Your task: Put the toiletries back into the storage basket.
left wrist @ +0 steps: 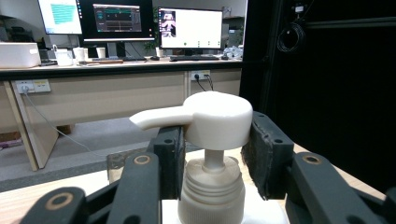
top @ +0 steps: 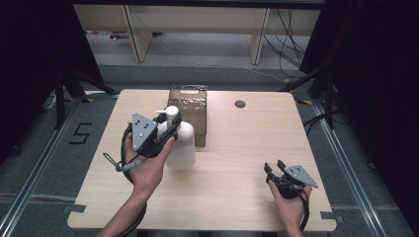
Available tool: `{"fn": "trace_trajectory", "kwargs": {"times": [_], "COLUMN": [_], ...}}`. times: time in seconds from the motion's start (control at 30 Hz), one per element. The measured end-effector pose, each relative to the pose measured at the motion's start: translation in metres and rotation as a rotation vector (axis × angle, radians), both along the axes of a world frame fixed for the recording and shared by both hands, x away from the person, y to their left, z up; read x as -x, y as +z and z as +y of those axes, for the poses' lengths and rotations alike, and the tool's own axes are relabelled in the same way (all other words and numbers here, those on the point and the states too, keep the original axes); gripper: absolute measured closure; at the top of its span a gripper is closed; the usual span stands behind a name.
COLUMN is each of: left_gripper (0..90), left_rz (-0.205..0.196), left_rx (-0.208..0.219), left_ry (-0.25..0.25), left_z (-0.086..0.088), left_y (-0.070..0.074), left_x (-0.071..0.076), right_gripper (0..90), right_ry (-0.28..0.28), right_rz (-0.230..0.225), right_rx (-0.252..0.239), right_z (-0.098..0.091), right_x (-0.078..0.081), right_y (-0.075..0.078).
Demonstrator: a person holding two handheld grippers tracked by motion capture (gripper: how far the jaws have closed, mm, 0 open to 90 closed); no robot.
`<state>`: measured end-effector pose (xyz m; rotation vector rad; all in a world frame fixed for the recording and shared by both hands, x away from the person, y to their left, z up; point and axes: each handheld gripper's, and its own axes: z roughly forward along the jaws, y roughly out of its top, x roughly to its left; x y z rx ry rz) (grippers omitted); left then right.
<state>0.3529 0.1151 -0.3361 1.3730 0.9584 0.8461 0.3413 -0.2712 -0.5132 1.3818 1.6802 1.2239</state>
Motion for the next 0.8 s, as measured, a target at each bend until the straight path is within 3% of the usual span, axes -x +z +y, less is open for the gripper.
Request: {"fn": "trace_trajectory", "kwargs": {"times": [0.1,0.13,0.17,0.53,0.6,0.8], "left_gripper": [59.5,59.5,59.4,59.5,59.5,59.5], "left_rz": [-0.006,-0.007,-0.008,-0.016,-0.016,-0.016], "left_rx": [0.003,0.004,0.006,0.002,0.005,0.014], "left_ry": [0.005,0.006,0.007,0.014,0.015,0.020], "left_z": [0.002,0.003,0.003,0.006,0.006,0.009], "left_y": [0.004,0.005,0.005,0.011,0.011,0.015], "left_x": [-0.003,-0.004,-0.004,-0.012,-0.012,-0.016], "right_gripper": [46.6,46.6,46.6,46.4,46.3,46.1], "right_ry": [-0.004,0.000,-0.012,-0.014,-0.004,0.000], "right_rz": [-0.001,-0.007,0.007,0.005,-0.005,-0.009], "right_rx": [0.017,0.011,-0.035,-0.038,0.013,0.006], "right_z": [-0.001,-0.001,0.002,0.003,-0.001,-0.001], "right_x": [0.000,0.000,0.001,0.001,0.000,0.000], "right_y": [0.001,0.000,0.000,0.000,0.000,0.000]}}
